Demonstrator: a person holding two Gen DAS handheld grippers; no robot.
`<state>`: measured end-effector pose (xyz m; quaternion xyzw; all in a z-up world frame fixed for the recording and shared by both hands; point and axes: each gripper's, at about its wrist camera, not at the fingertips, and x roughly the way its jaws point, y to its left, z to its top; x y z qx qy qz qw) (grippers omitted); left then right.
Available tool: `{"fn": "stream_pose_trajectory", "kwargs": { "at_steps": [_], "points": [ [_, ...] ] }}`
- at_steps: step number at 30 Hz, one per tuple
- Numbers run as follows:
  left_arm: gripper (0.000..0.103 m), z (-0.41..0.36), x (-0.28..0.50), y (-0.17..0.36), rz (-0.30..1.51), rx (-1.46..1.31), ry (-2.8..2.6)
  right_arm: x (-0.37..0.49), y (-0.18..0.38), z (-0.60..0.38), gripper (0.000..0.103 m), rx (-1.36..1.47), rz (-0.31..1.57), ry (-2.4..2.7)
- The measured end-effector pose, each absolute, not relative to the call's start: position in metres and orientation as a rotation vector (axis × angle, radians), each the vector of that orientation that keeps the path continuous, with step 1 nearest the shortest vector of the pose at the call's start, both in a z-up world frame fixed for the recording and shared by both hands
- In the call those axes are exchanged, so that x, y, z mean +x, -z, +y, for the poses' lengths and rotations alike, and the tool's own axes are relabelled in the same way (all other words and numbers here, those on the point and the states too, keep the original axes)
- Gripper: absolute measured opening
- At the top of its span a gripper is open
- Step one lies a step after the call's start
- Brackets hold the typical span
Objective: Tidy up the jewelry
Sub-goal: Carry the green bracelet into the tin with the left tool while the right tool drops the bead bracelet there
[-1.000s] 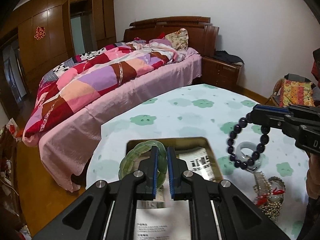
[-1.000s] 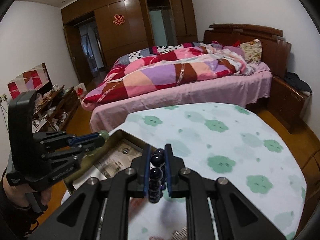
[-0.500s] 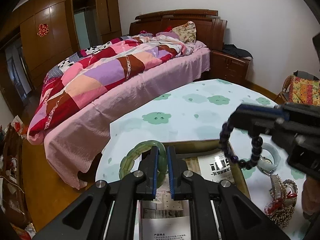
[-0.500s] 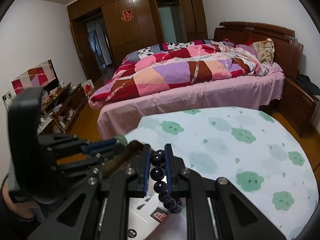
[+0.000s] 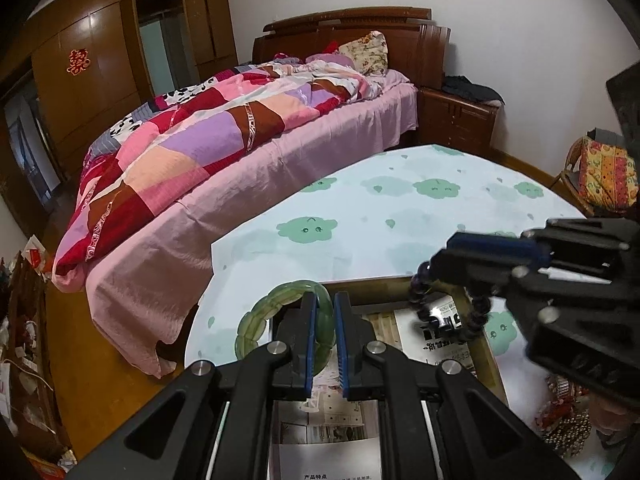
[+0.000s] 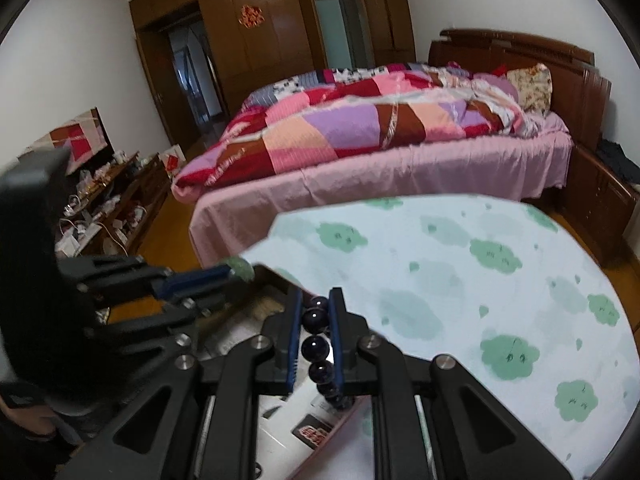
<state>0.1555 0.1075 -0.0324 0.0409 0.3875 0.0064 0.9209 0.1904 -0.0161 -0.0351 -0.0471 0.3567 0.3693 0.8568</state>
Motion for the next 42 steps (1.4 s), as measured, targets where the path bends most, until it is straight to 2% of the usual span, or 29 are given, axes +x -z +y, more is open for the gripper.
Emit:
{"fn": "stream_pose_trajectory", "kwargs": {
  "at_steps": [18, 21, 22, 23, 25, 26, 27, 42],
  "points": [
    [0.008, 0.102, 0.165, 0.050, 0.845, 0.133, -0.023, 0.197, 0.069, -0.023, 0.016, -0.152, 0.828, -0.726],
    [0.009, 0.101, 0.164, 0.052, 0.843, 0.143, -0.031, 0.198, 0.071, -0.024, 0.021, -0.149, 0.827, -0.727],
    [0.012, 0.100, 0.164, 0.052, 0.843, 0.149, -0.040, 0.198, 0.071, -0.025, 0.030, -0.147, 0.828, -0.729],
    [0.016, 0.100, 0.164, 0.052, 0.844, 0.151, -0.048, 0.197, 0.071, -0.026, 0.032, -0.140, 0.827, -0.736],
    [0.035, 0.100, 0.162, 0.050, 0.831, 0.148, -0.058, 0.196, 0.067, -0.027, 0.047, -0.136, 0.815, -0.737],
    [0.052, 0.100, 0.159, 0.047, 0.813, 0.150, -0.074, 0.194, 0.066, -0.028, 0.051, -0.139, 0.806, -0.732],
    [0.063, 0.100, 0.156, 0.045, 0.798, 0.152, -0.085, 0.192, 0.064, -0.029, 0.056, -0.137, 0.798, -0.730],
    [0.065, 0.061, 0.109, 0.033, 0.707, 0.127, -0.046, 0.174, 0.052, -0.116, 0.070, -0.089, 0.753, -0.619]
  ]
}}
